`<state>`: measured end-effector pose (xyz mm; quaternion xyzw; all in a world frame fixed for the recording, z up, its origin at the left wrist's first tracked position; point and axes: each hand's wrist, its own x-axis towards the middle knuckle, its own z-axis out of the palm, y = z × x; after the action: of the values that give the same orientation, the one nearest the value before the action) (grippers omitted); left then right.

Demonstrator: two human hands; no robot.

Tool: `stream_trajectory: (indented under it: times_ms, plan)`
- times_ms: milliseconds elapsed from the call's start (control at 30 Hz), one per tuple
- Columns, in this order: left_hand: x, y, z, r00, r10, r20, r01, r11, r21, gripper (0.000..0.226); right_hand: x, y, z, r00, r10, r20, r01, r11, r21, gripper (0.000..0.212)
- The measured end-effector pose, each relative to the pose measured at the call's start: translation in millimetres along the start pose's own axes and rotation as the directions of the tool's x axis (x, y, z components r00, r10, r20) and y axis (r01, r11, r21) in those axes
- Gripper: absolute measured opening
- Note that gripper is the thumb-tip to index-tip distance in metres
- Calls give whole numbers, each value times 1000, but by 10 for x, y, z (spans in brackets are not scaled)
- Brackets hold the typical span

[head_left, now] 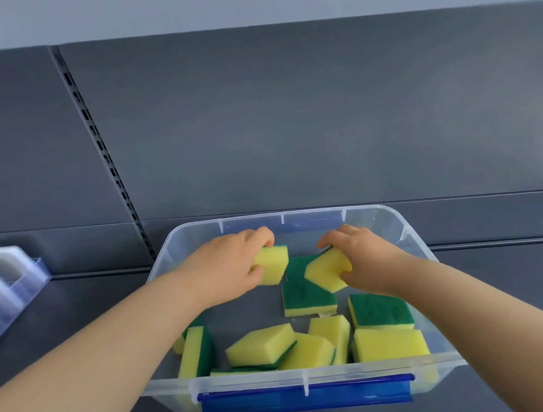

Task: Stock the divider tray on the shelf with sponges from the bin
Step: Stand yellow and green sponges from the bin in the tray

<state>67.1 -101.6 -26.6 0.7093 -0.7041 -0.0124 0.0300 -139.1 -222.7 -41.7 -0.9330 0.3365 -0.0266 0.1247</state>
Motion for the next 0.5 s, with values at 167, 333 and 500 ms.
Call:
stream_trajectory:
  times_ms: [167, 333, 500]
  plan:
    - [-79, 96, -55, 992, 9, -124, -23, 994, -105, 51, -57, -122, -38, 995, 7, -104, 11, 984, 176, 54]
    - [-119, 149, -30, 994, 18, -111, -28, 996, -90, 53, -182, -222, -87, 975, 57, -214, 19, 941, 337, 55]
    - [-88, 205, 34, 995, 20, -93, -35, 986, -164, 41, -292, -261, -60, 954, 99, -283, 13, 929, 371, 48]
